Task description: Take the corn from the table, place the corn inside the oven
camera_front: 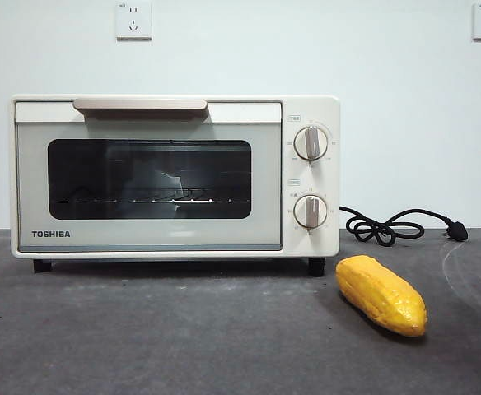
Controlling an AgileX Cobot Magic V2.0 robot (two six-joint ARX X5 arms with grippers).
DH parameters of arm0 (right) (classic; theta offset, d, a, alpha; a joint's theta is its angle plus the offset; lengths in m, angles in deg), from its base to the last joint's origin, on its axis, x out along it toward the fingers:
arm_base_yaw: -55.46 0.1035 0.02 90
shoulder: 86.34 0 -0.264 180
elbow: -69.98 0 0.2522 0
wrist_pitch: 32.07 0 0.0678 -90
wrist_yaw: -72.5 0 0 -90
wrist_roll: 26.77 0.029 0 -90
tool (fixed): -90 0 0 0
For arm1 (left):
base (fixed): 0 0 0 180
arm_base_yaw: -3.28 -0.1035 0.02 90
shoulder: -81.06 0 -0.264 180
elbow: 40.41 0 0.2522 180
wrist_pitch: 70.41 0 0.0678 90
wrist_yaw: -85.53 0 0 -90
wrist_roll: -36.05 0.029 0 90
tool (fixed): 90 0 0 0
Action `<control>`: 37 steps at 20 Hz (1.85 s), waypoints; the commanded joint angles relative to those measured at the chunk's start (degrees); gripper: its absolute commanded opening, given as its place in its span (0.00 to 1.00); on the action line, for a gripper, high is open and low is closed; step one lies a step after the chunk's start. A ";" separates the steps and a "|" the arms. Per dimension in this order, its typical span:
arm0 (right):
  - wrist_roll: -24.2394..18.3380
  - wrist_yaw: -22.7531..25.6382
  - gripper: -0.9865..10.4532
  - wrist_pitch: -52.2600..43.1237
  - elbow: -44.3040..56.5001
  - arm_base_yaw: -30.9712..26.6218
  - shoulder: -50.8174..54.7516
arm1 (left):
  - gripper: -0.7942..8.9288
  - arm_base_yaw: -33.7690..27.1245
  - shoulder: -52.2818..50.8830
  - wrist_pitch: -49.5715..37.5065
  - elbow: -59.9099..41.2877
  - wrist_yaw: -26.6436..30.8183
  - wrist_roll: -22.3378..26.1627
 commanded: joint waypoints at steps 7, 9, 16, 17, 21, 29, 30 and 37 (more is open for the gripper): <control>-0.33 0.02 0.09 -0.26 0.50 0.00 0.09 | 0.08 0.13 0.02 -0.55 -0.42 -0.02 0.68; -0.17 0.00 0.09 -0.26 0.50 0.00 0.09 | 0.08 0.13 0.02 -0.55 -0.42 -0.04 0.68; 14.47 -3.45 0.09 -0.48 0.48 0.00 0.09 | 0.08 0.13 0.02 -0.55 -0.42 -0.02 0.68; 18.14 -3.48 0.09 -0.48 0.48 0.00 0.09 | 0.08 0.13 0.02 -0.52 -0.42 -0.02 0.68; 33.35 -3.43 0.09 -0.46 0.48 0.00 0.09 | 0.08 0.13 0.02 -1.86 -0.42 -0.11 0.42; 37.09 -1.46 0.09 -0.26 0.46 0.00 0.09 | 0.08 0.13 0.02 -2.43 -0.37 -1.57 -11.74; 37.13 -1.51 0.09 -0.26 0.46 0.00 0.09 | 0.08 0.13 0.02 -2.45 -0.37 -1.57 -12.96; 37.59 -4.96 0.09 -0.26 -1.88 0.00 0.09 | 0.08 0.15 0.02 -4.20 0.48 -5.01 -22.36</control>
